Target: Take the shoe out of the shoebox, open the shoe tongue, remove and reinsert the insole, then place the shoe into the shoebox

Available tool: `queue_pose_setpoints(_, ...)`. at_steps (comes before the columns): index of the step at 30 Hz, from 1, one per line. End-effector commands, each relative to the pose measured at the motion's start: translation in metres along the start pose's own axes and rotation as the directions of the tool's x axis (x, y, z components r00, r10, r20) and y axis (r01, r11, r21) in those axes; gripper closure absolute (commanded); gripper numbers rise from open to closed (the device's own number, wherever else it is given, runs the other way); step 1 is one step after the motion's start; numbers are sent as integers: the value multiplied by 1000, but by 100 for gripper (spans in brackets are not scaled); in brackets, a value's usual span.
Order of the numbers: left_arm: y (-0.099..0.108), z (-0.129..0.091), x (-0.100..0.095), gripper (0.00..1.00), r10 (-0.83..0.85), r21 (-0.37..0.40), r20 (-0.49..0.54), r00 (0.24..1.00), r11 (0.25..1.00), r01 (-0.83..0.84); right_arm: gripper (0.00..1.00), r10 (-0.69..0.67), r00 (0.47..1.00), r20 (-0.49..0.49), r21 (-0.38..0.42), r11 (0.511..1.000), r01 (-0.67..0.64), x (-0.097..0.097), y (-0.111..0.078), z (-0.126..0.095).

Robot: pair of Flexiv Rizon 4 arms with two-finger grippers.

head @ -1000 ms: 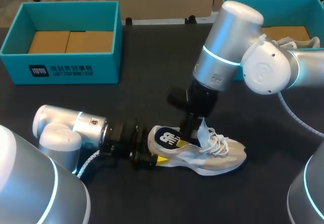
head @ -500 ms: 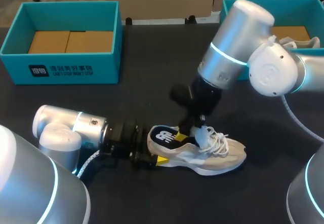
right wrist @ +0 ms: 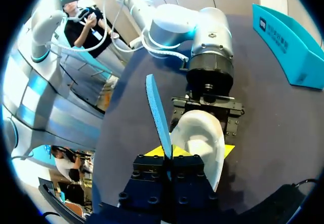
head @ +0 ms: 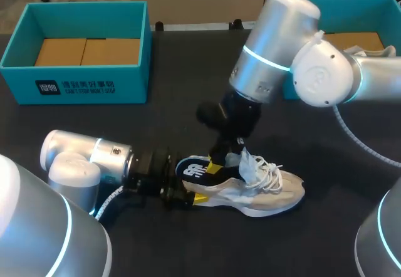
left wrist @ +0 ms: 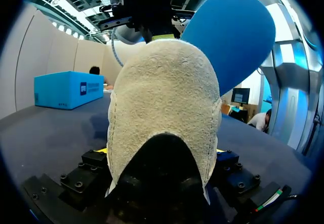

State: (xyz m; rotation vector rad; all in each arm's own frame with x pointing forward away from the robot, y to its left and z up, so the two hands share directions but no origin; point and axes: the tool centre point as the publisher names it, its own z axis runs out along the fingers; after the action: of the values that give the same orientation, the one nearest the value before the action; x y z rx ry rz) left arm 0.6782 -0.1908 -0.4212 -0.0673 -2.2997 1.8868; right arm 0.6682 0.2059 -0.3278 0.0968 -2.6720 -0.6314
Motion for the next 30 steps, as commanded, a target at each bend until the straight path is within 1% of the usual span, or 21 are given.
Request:
queue_pose_setpoints(1, 3, 2, -2, 100, -1, 0, 1, 1000, 1000, 1, 70, -3, 1000, -27, 1, 1000, 3, -10, 7, 6)
queue_pose_setpoints(2, 3, 2, -2, 100, -1, 0, 1, 1000, 1000, 1, 67, -3, 1000, -28, 0, 1000, 3, -11, 7, 5)
queue_pose_setpoints(7, 3, 2, -2, 100, -1, 0, 1, 1000, 1000, 1, 58, 28, 999, -44, -20, 999, -29, -11, 0, -1)
queue_pose_setpoints(10, 3, 2, -2, 100, -1, 0, 1, 1000, 1000, 1, 58, 84, 995, -60, -37, 996, -87, -12, -8, -2)
queue_pose_setpoints(11, 3, 2, -2, 100, -1, 0, 1, 1000, 1000, 1, 58, 102, 993, -61, -30, 994, -104, -12, -10, -2)
queue_pose_setpoints(13, 3, 2, -2, 100, -1, 0, 1, 1000, 1000, 1, 57, 129, 989, -68, -49, 990, -133, -13, -15, -1)
queue_pose_setpoints(15, 3, 2, -2, 100, -1, 0, 1, 1000, 1000, 1, 57, 154, 986, -68, -47, 986, -157, -13, -18, 0)
queue_pose_setpoints(18, 3, 2, -2, 100, -1, 0, 1, 1000, 1000, 1, 58, 181, 980, -81, -74, 980, -187, -15, -23, 0)
queue_pose_setpoints(23, 3, 2, -2, 100, -1, 0, 1, 1000, 1000, 1, 57, 201, 975, -98, -92, 973, -210, -17, -26, -3)
queue_pose_setpoints(25, 3, 2, -2, 100, -1, 0, 1, 1000, 1000, 1, 53, 206, 972, -110, -97, 971, -217, -17, -26, -2)
queue_pose_setpoints(26, 3, 2, -2, 100, -1, 0, 1, 1000, 1000, 1, 48, 207, 971, -117, -100, 971, -219, -17, -26, -1)
queue_pose_setpoints(27, 3, 2, -2, 100, -1, 0, 1, 1000, 1000, 1, 40, 210, 970, -120, -101, 970, -222, -16, -26, 0)
queue_pose_setpoints(28, 3, 2, -2, 100, -1, 0, 1, 1000, 1000, 1, 47, 211, 970, -121, -101, 969, -224, -16, -26, 1)
queue_pose_setpoints(29, 3, 2, -2, 100, -1, 0, 1, 1000, 1000, 1, 51, 215, 969, -125, -100, 968, -228, -15, -26, 2)
queue_pose_setpoints(30, 3, 2, -2, 100, -1, 0, 1, 1000, 1000, 1, 52, 218, 968, -127, -102, 967, -232, -15, -26, 3)
